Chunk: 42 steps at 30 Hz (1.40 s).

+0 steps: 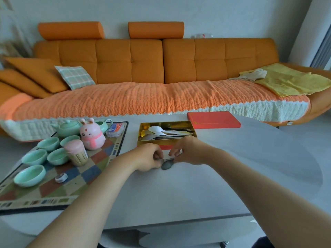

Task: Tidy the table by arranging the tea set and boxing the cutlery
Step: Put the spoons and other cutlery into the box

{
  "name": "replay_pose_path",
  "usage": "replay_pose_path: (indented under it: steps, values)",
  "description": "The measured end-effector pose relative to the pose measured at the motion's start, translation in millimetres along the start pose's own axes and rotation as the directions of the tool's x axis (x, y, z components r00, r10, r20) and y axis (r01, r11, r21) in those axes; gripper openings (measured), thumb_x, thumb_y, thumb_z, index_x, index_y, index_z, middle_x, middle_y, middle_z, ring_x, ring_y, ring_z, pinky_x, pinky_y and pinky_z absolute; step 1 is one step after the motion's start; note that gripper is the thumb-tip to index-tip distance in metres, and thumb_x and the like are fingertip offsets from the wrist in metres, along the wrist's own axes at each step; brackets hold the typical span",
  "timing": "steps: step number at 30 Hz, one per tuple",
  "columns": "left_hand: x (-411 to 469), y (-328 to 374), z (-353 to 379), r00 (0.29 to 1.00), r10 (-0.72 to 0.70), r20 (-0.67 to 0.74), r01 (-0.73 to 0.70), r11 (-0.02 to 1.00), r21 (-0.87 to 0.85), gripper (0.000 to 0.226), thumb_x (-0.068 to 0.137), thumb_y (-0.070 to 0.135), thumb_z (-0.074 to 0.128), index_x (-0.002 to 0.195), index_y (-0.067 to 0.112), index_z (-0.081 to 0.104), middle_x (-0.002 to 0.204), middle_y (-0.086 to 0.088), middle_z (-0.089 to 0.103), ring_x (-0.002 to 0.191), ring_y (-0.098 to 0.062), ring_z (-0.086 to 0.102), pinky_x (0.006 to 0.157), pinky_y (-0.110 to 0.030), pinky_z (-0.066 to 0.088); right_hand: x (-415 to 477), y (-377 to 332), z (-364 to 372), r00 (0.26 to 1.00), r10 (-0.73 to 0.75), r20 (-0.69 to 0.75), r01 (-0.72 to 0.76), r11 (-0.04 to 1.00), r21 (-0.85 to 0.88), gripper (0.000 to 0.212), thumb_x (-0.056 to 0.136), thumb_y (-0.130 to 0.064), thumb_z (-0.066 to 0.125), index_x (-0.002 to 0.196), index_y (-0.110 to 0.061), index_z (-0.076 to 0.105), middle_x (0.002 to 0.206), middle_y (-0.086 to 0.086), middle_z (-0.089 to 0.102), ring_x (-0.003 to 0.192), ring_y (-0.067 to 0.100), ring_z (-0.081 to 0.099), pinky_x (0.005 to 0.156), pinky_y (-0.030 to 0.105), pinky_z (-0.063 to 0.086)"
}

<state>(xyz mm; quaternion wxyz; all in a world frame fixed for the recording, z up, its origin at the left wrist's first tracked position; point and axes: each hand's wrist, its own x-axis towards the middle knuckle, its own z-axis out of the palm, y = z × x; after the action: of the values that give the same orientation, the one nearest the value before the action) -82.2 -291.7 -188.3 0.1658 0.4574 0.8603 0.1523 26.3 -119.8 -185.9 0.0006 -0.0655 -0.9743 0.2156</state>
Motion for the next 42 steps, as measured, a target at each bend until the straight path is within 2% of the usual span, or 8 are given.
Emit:
replay_pose_path:
  steps: [7, 10, 14, 21, 25, 28, 31, 42]
  values:
    - [2.1, -15.6, -22.1, 0.994, -0.039, -0.106, 0.026, 0.992, -0.12, 0.011, 0.09, 0.022, 0.067, 0.095, 0.031, 0.062, 0.095, 0.009, 0.059, 0.087, -0.008, 0.057, 0.074, -0.026, 0.048, 10.3, -3.3, -9.8, 0.999, -0.013, -0.038, 0.016, 0.997, 0.077, 0.032, 0.082, -0.035, 0.076, 0.112, -0.029, 0.07, 0.099, -0.015, 0.066, 0.085, 0.002, 0.06, 0.067, 0.014, 0.043]
    - [4.9, -20.2, -37.4, 0.981, -0.028, -0.192, -0.025, 0.963, -0.269, 0.014, 0.088, 0.018, 0.07, 0.089, 0.031, 0.066, 0.093, 0.004, 0.064, 0.088, -0.015, 0.061, 0.081, -0.03, 0.05, 16.6, -4.5, -17.1, 0.971, -0.048, -0.236, 0.076, 0.991, 0.111, 0.016, 0.087, -0.03, 0.07, 0.102, -0.028, 0.074, 0.094, -0.017, 0.063, 0.08, 0.001, 0.058, 0.069, 0.022, 0.045]
    - [9.6, -21.0, -46.0, 0.95, -0.027, -0.312, -0.108, 0.907, -0.407, 0.018, 0.09, 0.014, 0.068, 0.099, 0.028, 0.062, 0.101, 0.0, 0.067, 0.096, -0.016, 0.064, 0.087, -0.033, 0.051, 30.7, -0.6, -23.2, 0.855, -0.143, -0.498, 0.096, 0.988, -0.119, 0.016, 0.094, -0.03, 0.063, 0.104, -0.028, 0.075, 0.096, -0.008, 0.058, 0.084, 0.012, 0.055, 0.067, 0.031, 0.047]
    - [28.9, -18.9, -27.8, 0.914, -0.047, -0.404, -0.149, 0.885, -0.441, 0.016, 0.09, 0.016, 0.069, 0.099, 0.028, 0.067, 0.09, 0.008, 0.067, 0.081, -0.004, 0.062, 0.076, -0.02, 0.048, 38.1, 6.0, -29.0, 0.926, 0.01, -0.377, 0.011, 0.998, 0.055, 0.02, 0.096, -0.016, 0.058, 0.102, -0.023, 0.075, 0.091, -0.009, 0.066, 0.067, 0.005, 0.055, 0.068, 0.018, 0.047]
    - [37.0, -19.0, -14.0, 0.882, 0.002, -0.471, -0.139, 0.956, -0.257, 0.021, 0.093, 0.022, 0.065, 0.113, 0.028, 0.066, 0.106, 0.012, 0.062, 0.099, -0.005, 0.055, 0.08, -0.015, 0.041, 40.6, 18.7, -23.7, 0.942, 0.146, -0.304, -0.135, 0.989, 0.056, 0.023, 0.097, -0.017, 0.054, 0.097, -0.028, 0.075, 0.09, -0.004, 0.071, 0.062, 0.013, 0.059, 0.069, 0.034, 0.057]
    - [41.2, -19.9, -9.6, 0.859, 0.102, -0.501, -0.144, 0.989, -0.045, 0.026, 0.096, 0.021, 0.058, 0.121, 0.024, 0.066, 0.122, 0.008, 0.057, 0.118, -0.012, 0.042, 0.101, -0.029, 0.036, 40.4, 25.7, -21.1, 0.935, 0.193, -0.298, -0.214, 0.976, -0.039, 0.028, 0.095, -0.018, 0.051, 0.095, -0.032, 0.076, 0.092, -0.007, 0.069, 0.065, 0.01, 0.057, 0.057, 0.027, 0.048]
    - [41.3, -17.8, -7.2, 0.884, 0.174, -0.434, -0.174, 0.984, 0.041, 0.028, 0.099, 0.023, 0.053, 0.124, 0.024, 0.066, 0.128, 0.008, 0.056, 0.121, -0.014, 0.041, 0.105, -0.034, 0.035, 38.6, 27.0, -21.3, 0.916, 0.224, -0.333, -0.266, 0.96, -0.085, 0.031, 0.094, -0.018, 0.049, 0.091, -0.035, 0.075, 0.091, -0.009, 0.069, 0.069, 0.011, 0.055, 0.067, 0.028, 0.045]
    - [30.8, -10.0, -1.2, 0.922, 0.185, -0.34, -0.137, 0.978, 0.159, 0.038, 0.101, 0.029, 0.048, 0.137, 0.024, 0.056, 0.142, 0.008, 0.045, 0.135, -0.013, 0.03, 0.11, -0.032, 0.027, 30.4, 19.9, -5.4, 0.969, 0.002, -0.246, -0.051, 0.979, -0.195, 0.043, 0.089, 0.0, 0.039, 0.101, -0.02, 0.076, 0.11, -0.001, 0.062, 0.102, 0.022, 0.057, 0.087, 0.04, 0.051]
